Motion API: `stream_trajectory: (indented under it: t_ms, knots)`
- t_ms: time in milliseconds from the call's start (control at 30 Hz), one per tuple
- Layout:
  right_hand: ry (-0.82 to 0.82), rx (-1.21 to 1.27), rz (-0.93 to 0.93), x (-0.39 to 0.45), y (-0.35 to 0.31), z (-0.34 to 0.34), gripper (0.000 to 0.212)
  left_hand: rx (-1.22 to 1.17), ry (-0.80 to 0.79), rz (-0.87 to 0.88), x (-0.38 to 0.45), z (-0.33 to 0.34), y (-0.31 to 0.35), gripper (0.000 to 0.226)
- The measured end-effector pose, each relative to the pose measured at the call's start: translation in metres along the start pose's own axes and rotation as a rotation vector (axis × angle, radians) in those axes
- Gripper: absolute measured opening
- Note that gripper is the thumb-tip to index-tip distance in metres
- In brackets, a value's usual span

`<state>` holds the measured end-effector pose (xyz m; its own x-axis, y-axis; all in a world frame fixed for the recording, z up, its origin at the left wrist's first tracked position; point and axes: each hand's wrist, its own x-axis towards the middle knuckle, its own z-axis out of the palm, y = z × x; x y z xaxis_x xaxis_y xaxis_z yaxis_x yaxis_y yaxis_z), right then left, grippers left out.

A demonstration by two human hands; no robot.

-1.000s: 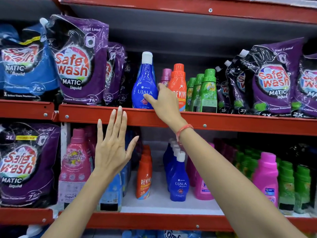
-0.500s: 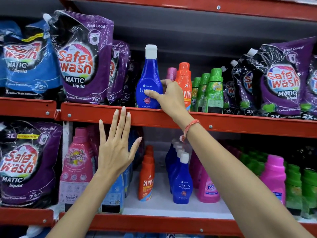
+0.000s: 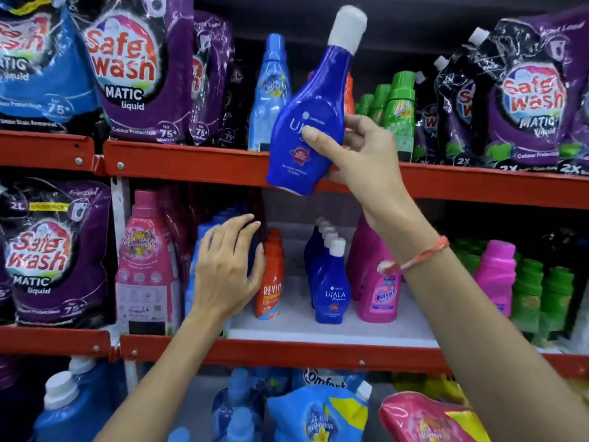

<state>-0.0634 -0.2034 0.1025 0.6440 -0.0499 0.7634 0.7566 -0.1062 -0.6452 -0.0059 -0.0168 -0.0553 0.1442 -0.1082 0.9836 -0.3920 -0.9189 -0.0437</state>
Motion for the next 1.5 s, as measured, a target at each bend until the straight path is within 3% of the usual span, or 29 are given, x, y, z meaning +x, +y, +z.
stream_trajectory:
  t_ms: [367, 633, 1000, 1233, 1333, 1500]
  knots:
    - [-0.009, -0.130, 0.295, -0.084, 0.115, -0.033, 0.045, -0.078, -0.297, -0.076, -0.083, 0.026, 0.016, 0.022]
    - [0.001, -0.326, 0.429, -0.112, 0.190, -0.047, 0.052, -0.058, -0.466, -0.136, -0.132, 0.038, 0.012, 0.035]
    - [0.029, -0.429, 0.517, -0.126, 0.208, -0.059, 0.057, -0.060, -0.592, -0.142, -0.155, 0.039, 0.010, 0.054]
    - [-0.019, -0.446, 0.559, -0.125, 0.204, -0.061, 0.062, -0.032, -0.574, -0.158, -0.158, 0.038, 0.015, 0.054]
    - [0.010, -0.477, 0.480, -0.122, 0.191, -0.058, 0.065, -0.033, -0.561, -0.163, -0.160, 0.038, 0.015, 0.053]
    - [0.224, -0.590, 0.025, -0.091, 0.133, -0.046, 0.036, -0.030, -0.538, -0.175, -0.162, 0.040, 0.016, 0.052]
